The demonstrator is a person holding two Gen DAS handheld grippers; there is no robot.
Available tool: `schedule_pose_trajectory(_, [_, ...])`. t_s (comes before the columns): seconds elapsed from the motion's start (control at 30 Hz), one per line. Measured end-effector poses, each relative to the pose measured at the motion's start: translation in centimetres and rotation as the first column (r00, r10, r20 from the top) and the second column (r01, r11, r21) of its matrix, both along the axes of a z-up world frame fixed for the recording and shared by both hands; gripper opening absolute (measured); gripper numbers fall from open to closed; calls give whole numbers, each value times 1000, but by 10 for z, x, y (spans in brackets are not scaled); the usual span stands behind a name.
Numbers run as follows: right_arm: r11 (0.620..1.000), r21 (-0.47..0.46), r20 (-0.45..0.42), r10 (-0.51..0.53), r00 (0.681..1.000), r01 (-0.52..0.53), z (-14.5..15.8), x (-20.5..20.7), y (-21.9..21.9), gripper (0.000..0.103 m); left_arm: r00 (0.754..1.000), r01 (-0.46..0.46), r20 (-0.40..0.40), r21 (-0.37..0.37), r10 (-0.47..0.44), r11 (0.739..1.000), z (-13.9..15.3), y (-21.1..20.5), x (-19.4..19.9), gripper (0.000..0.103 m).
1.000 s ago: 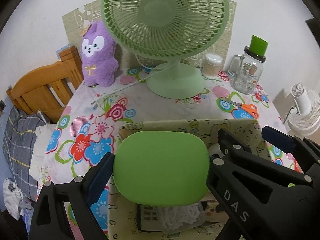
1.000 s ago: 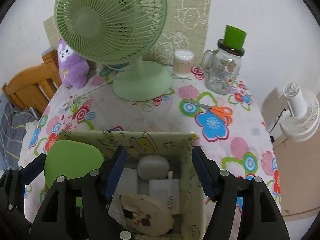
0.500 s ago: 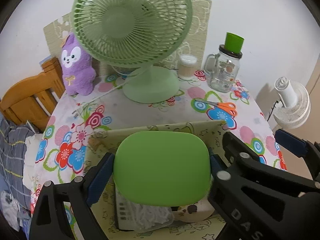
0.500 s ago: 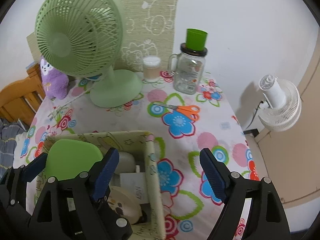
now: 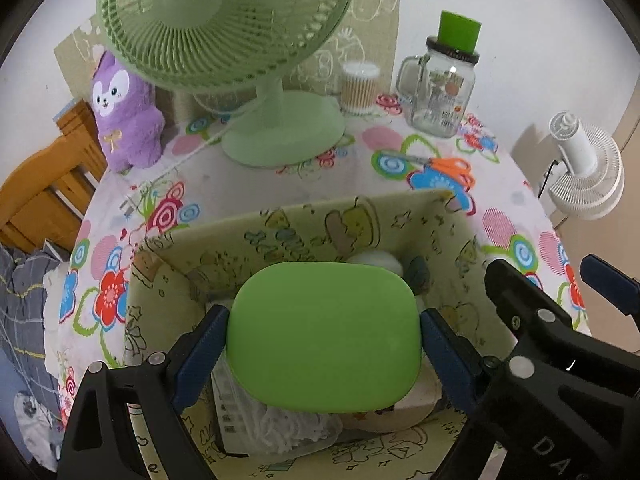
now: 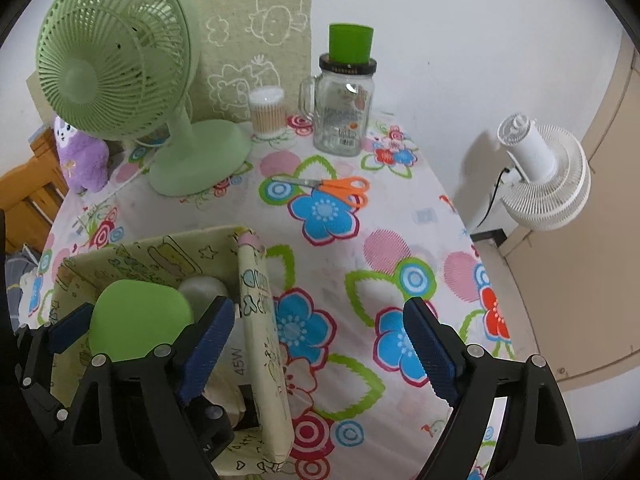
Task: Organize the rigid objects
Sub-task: 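Release the white case into the box with the right tool while the left tool lowers the lid, then release the green lid onto the box contents with the left tool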
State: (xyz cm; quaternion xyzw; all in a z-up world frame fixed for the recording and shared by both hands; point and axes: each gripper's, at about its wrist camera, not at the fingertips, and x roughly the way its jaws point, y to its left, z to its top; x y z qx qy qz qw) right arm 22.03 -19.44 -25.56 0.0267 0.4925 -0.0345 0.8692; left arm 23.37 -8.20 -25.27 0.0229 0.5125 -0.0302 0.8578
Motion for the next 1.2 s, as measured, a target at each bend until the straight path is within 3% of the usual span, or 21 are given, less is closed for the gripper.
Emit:
schedule_pose_trajectory(0.3, [1000,10,-31,16,999,-16,-14,8,8,89,998,-5,-62,-16,4,1000,-14,5,4,95])
schedule_pose_trajectory(0.57, [999,27,-52,37,998,-35,-17,13,14,89,998,14,-55,-11,-15,1000,-10,3,1,101])
schedule_pose_trajectory(1.2, [997,40,11,70,997,-71,22,-8,23,89,1000,18,20,-17,-18,1000,31,11,-24,103])
